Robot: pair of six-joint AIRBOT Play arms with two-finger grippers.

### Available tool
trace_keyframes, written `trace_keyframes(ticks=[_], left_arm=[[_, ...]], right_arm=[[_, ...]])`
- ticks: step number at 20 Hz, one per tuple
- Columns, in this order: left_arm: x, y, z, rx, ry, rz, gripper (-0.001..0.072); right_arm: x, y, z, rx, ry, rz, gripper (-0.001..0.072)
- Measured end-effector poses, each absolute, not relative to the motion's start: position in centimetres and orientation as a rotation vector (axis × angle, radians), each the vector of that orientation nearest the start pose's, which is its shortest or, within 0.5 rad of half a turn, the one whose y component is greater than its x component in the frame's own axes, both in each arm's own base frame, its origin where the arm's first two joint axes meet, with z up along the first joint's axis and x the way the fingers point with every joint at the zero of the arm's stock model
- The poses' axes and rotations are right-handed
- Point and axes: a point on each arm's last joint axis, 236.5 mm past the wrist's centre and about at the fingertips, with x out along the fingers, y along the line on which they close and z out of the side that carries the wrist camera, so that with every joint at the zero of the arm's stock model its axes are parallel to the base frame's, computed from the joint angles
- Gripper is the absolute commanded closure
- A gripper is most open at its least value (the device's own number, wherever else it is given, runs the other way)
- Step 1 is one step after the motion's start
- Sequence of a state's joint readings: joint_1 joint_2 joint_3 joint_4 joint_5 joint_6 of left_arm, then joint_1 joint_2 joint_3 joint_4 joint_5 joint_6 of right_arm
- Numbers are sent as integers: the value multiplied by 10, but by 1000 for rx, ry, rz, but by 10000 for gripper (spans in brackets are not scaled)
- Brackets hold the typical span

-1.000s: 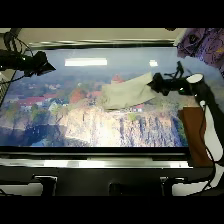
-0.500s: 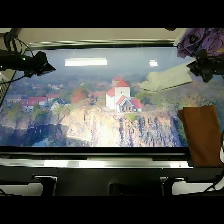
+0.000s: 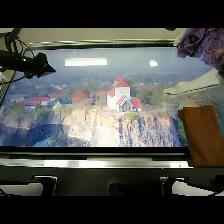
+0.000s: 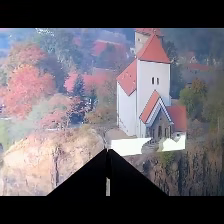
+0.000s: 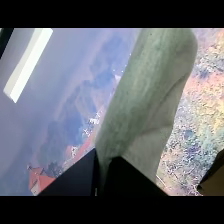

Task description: Fold the clothes and pants, and hang the long-sleeved shirts on hangers.

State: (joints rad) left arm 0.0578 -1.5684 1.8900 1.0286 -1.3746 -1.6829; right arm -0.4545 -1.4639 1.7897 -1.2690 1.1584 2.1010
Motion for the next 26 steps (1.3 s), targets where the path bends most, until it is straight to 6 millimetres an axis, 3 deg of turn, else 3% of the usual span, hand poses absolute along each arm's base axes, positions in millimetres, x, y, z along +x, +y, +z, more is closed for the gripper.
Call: trace_keyframes(ticks=[11,17,23,26], left_arm=[[485,-93,166,-493,1056,-328,688],[483,-99,166,-478,1061,-344,688],[479,-103,164,-471,1078,-353,688],[477,-103,163,-470,1085,-354,688]], right_arm=[[440,-196,208,865,645,-621,683],[403,-207,214,815,674,-741,682],[362,-203,197,722,849,-798,682],[332,-204,173,657,965,-857,682]])
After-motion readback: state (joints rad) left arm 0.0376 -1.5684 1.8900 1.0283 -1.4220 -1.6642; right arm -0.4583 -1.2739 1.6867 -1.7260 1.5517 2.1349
